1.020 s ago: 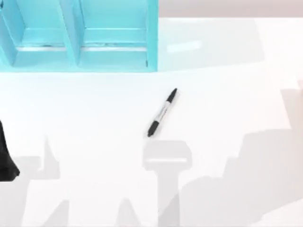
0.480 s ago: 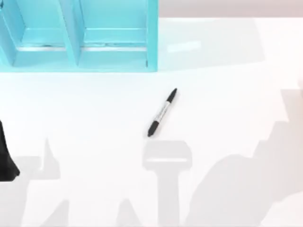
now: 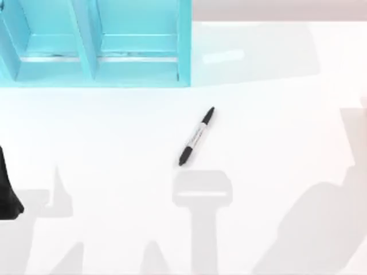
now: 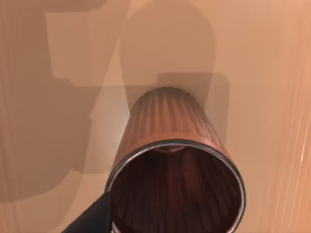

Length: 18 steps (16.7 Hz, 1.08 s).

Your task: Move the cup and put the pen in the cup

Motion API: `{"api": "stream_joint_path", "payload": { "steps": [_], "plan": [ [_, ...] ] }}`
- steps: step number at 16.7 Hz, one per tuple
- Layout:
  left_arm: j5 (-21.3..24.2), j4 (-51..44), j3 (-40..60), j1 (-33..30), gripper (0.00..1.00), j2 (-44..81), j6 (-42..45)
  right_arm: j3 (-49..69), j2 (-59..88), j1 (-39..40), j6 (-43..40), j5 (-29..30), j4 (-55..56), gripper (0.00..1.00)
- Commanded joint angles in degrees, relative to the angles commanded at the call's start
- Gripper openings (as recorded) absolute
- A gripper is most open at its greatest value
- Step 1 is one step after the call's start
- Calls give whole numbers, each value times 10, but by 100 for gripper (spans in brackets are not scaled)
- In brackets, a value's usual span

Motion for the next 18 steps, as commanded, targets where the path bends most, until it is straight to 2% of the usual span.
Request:
{"api": "stream_joint_path", "payload": {
  "steps": [4, 8, 18],
  "plan": [
    [0, 0, 0, 0, 100, 0, 0, -70, 15, 0, 0, 0, 81, 100],
    [0, 0, 0, 0, 100, 0, 0, -75, 17, 0, 0, 0, 86, 100],
    [0, 0, 0, 0, 100, 0, 0, -75, 17, 0, 0, 0, 86, 25]
  ]
}}
